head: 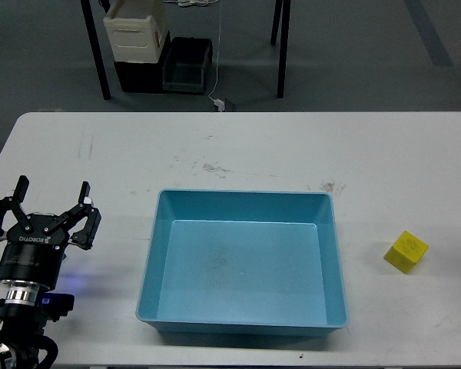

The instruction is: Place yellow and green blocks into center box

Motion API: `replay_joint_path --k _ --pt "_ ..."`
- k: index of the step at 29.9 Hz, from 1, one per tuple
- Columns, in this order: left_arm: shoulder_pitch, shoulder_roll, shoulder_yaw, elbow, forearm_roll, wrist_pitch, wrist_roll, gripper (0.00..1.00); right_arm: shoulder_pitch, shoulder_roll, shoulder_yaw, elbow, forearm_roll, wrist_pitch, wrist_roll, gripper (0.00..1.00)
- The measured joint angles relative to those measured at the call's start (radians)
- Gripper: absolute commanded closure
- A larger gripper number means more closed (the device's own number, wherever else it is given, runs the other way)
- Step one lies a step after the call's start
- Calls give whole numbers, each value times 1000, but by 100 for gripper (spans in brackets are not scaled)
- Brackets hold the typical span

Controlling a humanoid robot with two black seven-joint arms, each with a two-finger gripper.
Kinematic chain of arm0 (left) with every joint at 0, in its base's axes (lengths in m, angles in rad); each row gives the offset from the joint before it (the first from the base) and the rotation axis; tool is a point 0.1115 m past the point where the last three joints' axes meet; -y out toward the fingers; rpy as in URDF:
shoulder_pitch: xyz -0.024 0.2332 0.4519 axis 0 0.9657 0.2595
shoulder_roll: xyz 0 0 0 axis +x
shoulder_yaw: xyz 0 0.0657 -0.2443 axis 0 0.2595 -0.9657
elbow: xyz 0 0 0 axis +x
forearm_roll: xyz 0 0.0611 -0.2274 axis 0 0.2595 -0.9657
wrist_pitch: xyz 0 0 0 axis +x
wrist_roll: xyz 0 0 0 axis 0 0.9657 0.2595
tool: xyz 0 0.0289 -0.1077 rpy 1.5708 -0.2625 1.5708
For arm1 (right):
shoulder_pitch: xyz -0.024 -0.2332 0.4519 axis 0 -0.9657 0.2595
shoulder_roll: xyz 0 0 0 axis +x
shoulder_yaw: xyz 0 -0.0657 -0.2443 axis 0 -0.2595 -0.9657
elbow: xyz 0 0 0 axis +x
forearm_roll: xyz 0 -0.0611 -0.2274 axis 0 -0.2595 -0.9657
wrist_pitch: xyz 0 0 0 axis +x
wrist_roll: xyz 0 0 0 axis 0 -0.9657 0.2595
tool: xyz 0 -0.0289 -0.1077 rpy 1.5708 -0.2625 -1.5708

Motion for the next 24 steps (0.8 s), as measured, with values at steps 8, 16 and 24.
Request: replay_joint_path --k 8,16,24 --pt "-2 -23 -1 3 0 4 0 0 267 -235 -148 -122 -262 -115 76 0" --pt "-4 -24 -3 4 0 5 0 0 645 -376 -570 -282 -574 -79 270 0" --pt "-3 -23 -4 7 0 5 0 0 1020 -561 -1098 -384 -740 29 454 0"
